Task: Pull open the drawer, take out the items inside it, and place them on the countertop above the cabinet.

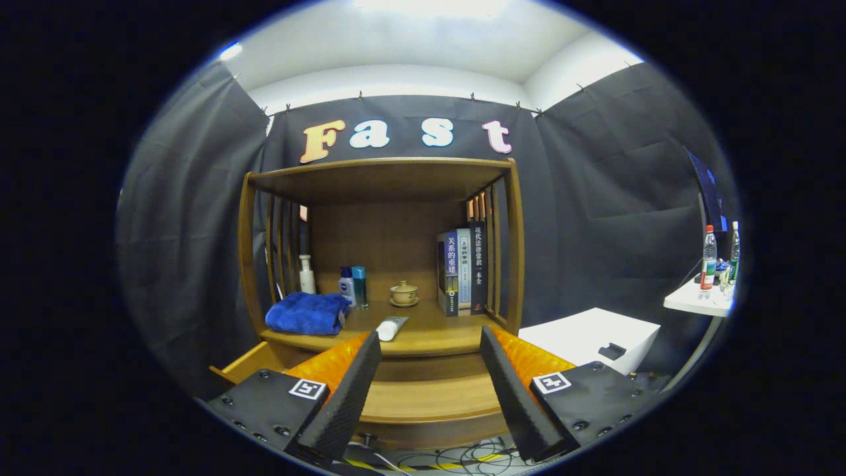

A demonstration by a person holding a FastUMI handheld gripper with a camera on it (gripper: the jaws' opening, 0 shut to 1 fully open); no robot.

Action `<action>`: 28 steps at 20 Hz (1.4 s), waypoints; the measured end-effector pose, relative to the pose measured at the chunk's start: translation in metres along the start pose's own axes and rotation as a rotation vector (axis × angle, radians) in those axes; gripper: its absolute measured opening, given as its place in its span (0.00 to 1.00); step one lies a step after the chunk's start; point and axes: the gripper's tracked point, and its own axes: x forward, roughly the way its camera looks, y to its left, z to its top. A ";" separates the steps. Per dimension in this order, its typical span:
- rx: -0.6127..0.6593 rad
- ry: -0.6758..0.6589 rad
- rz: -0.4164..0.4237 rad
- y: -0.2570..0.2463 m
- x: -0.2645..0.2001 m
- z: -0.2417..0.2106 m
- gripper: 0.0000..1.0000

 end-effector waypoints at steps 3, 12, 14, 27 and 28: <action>-0.032 0.023 0.013 0.009 -0.010 -0.044 0.98; 0.054 0.160 0.050 0.039 -0.019 -0.144 0.98; 0.047 0.173 0.045 0.043 -0.012 -0.150 0.98; 0.062 0.171 0.047 0.054 0.002 -0.150 0.98; 0.057 0.169 0.040 0.053 0.002 -0.149 0.98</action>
